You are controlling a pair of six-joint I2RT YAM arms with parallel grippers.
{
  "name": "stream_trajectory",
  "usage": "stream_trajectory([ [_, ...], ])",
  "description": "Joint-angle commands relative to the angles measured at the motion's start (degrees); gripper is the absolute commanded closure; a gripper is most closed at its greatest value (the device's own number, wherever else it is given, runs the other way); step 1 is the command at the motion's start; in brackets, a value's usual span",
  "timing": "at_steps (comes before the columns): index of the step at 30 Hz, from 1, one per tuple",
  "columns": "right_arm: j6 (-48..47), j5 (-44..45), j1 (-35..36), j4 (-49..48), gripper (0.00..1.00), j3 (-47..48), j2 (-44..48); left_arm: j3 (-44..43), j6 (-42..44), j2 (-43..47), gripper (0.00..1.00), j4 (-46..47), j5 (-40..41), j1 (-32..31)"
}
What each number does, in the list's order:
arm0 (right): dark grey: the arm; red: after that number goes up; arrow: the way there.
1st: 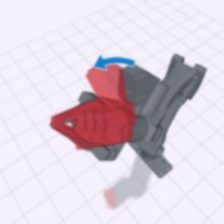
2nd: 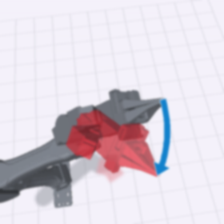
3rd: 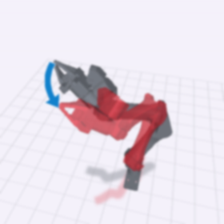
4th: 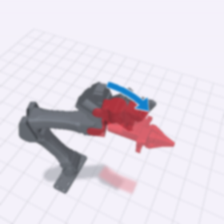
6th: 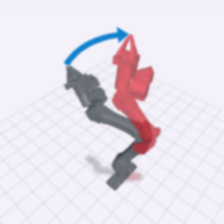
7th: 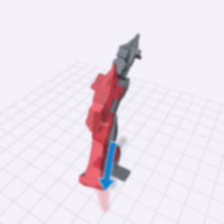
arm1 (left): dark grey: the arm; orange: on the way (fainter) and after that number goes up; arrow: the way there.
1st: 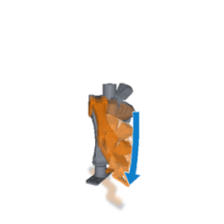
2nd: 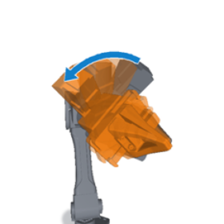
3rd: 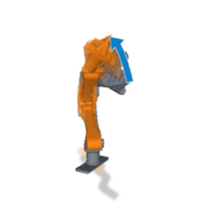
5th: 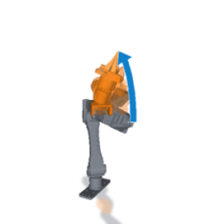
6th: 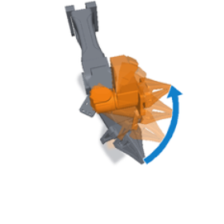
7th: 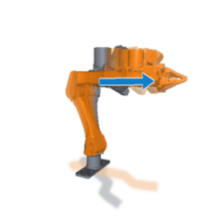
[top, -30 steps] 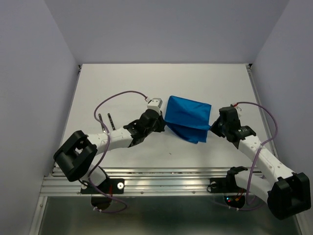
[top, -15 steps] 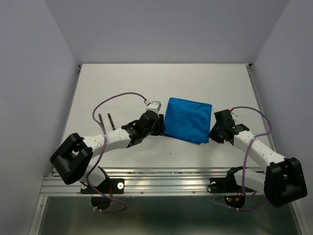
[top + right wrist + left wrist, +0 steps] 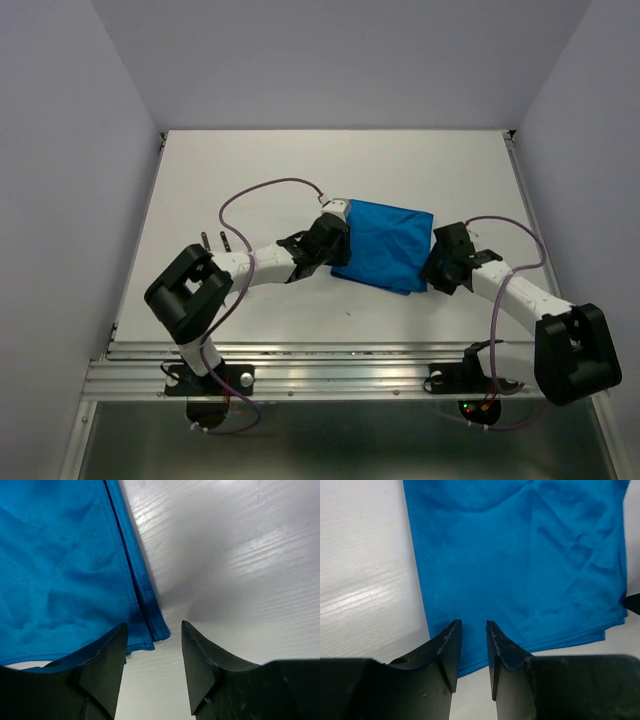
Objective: Fold the napkin into a case and place the utensils inside
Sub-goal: Smooth out the square-folded napkin at the center of the board.
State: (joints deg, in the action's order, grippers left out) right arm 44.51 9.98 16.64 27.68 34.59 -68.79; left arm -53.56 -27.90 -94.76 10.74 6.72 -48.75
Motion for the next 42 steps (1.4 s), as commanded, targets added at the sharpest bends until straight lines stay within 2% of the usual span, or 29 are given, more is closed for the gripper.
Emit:
stream_trajectory([
  [1, -2.1, -2.4, 0.4, -4.1, 0.47, 0.1, -1.8, -2.1, 1.5, -1.9, 0.63, 0.7, -0.2, -0.2],
  [5, -2.7, -3.7, 0.4, -6.1, 0.5, -1.4, -3.1, -1.5, 1.3, -3.5, 0.64, 1.0, -0.7, -0.2],
  [7, -3.0, -5.0, 0.4, -6.8, 0.57, -1.6, -3.4, -0.8, 1.0, -4.1, 0.65, 1.6, -1.7, -0.2],
  [8, -3.1, -5.2, 0.4, -7.0, 0.61, -1.9, -3.3, -0.4, 0.8, -4.3, 0.66, 1.8, -2.0, -0.2],
  [9, -3.3, -5.8, 0.4, -7.5, 0.7, -2.0, -3.1, 0.2, 0.5, -4.4, 0.66, 2.0, -2.3, -0.2],
  [12, -3.7, -7.5, 0.4, -8.3, 0.88, -2.1, -2.0, 1.7, -0.1, -4.7, 0.66, 3.2, -4.0, -0.2],
  [15, -3.9, -8.8, 0.4, -8.4, 0.99, -1.8, -1.9, 2.7, -1.5, -5.0, 0.67, 4.2, -5.2, -0.2],
  [24, -2.9, -13.7, 0.4, -6.6, 0.99, -1.9, 2.9, 7.6, -5.1, -2.0, 0.7, 6.4, -9.9, -0.2],
  [30, -0.7, -16.7, 0.4, -5.2, 0.99, -4.3, 6.7, 9.7, -6.6, 0.5, 0.7, 7.0, -9.9, -0.2],
  [38, 1.5, -15.7, 0.9, -4.7, 0.99, -8.9, 3.1, 9.9, -6.7, 1.9, 0.68, 6.2, -9.6, -0.2],
  [41, 1.1, -14.7, 0.9, -3.7, 0.87, -8.2, 2.0, 9.4, -6.5, 3.8, 0.57, 5.0, -9.5, -0.3],
  [42, 0.8, -13.4, 0.9, -2.6, 0.69, -7.8, 2.4, 9.1, -6.2, 4.4, 0.51, 4.6, -9.6, -0.3],
])
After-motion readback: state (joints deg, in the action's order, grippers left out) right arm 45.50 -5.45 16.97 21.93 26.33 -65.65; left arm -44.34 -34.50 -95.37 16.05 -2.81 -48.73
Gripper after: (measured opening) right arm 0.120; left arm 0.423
